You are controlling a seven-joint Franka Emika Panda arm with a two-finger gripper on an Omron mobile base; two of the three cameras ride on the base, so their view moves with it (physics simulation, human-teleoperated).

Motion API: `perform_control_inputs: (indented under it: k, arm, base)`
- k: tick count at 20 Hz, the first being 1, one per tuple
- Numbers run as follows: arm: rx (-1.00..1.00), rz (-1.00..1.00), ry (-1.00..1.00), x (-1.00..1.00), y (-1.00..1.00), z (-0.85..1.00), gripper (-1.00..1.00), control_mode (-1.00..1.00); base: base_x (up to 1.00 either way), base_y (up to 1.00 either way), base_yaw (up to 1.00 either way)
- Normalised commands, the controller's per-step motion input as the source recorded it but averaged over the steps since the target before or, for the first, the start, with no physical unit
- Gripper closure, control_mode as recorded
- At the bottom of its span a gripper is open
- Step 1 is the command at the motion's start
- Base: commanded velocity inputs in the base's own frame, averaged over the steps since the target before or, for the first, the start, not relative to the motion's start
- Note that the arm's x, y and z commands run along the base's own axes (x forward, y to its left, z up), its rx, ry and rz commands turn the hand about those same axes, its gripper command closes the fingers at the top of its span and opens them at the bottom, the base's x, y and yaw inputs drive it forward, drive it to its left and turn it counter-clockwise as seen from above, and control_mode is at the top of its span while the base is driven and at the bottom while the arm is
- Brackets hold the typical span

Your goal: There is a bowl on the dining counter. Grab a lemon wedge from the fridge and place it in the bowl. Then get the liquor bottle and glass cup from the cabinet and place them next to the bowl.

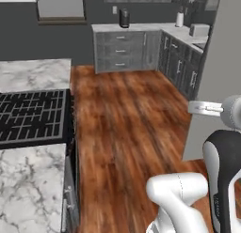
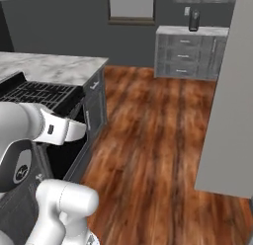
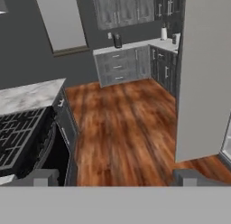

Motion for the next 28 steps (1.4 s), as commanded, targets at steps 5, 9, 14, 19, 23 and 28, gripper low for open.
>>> perform_control_inputs:
  k: [5, 9, 14, 19, 23, 28]
  arm:
    - [0.0, 0.0, 0.0, 0.0, 0.0, 0.0, -1.0, 1.0]
    - [0.0, 0.0, 0.0, 0.0, 0.0, 0.0, -1.0, 1.0]
    - [0.0, 0.0, 0.0, 0.0, 0.0, 0.0, -1.0, 1.0]
    - [0.0, 0.0, 0.0, 0.0, 0.0, 0.0, -1.0, 1.0]
    - [0.0, 0.0, 0.0, 0.0, 0.0, 0.0, -1.0, 1.0]
    - [0.0, 0.0, 0.0, 0.0, 0.0, 0.0, -1.0, 1.0]
  base:
    - [1.0, -0.07, -0.14]
    - [1.0, -0.01, -0.23]
    - [1.0, 0.0, -0.29]
    - [1.0, 0.0, -0.3]
    - [1.0, 0.0, -0.31]
    - [1.0, 0.0, -0.33]
